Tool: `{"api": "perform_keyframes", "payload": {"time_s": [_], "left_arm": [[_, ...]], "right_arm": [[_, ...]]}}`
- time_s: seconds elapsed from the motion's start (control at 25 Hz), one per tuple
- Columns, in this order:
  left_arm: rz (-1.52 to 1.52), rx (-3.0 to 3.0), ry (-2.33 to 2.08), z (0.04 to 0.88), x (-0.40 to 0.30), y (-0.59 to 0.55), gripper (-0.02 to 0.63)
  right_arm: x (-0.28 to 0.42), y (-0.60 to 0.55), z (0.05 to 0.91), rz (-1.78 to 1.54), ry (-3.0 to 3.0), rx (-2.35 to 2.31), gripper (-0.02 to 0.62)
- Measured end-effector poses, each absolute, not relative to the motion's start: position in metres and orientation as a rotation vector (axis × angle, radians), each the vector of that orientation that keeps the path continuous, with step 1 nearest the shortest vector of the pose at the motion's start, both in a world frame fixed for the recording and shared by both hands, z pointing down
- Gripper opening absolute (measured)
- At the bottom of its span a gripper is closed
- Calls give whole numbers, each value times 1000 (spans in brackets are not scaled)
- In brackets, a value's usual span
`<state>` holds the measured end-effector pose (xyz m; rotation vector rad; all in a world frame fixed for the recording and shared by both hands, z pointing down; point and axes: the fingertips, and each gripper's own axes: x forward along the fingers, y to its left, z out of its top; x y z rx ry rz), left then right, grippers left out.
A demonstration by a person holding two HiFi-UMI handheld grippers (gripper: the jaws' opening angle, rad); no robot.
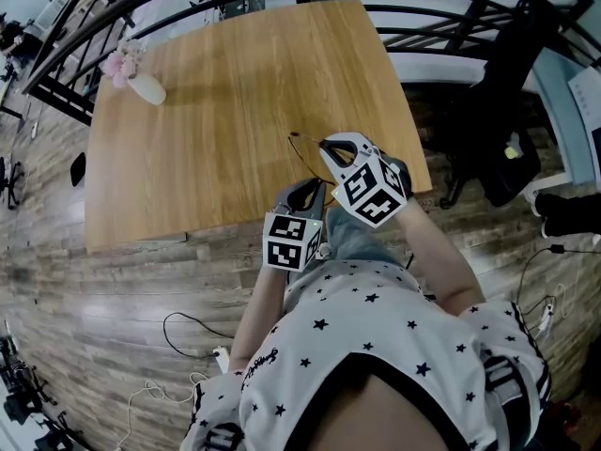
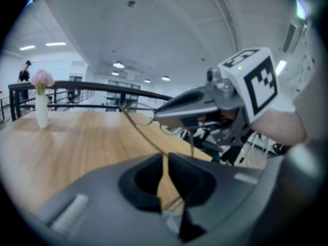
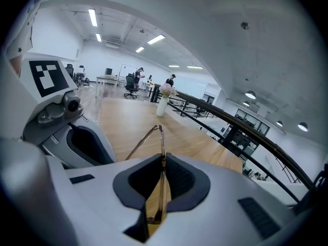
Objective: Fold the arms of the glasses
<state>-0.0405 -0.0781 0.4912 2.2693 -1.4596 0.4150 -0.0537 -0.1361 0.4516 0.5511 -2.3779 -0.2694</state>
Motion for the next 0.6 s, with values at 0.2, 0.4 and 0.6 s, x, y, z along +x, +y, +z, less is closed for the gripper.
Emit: {"api": "perform_keyframes", "payload": {"time_s": [0.2,0.4,0.6], "left_arm": [[412,2289,-1451,488,-37,-80,32],[404,2312,-1445,486,-34,-82,31],[403,2337,-1445,481,-29,-84,29]], "right_arm": [[-57,-133,450,-259,-2388,545,32],[-61,-128,452,-247,-2398,528,32],[-63,-123,453,-223,-2408,503,32]]}}
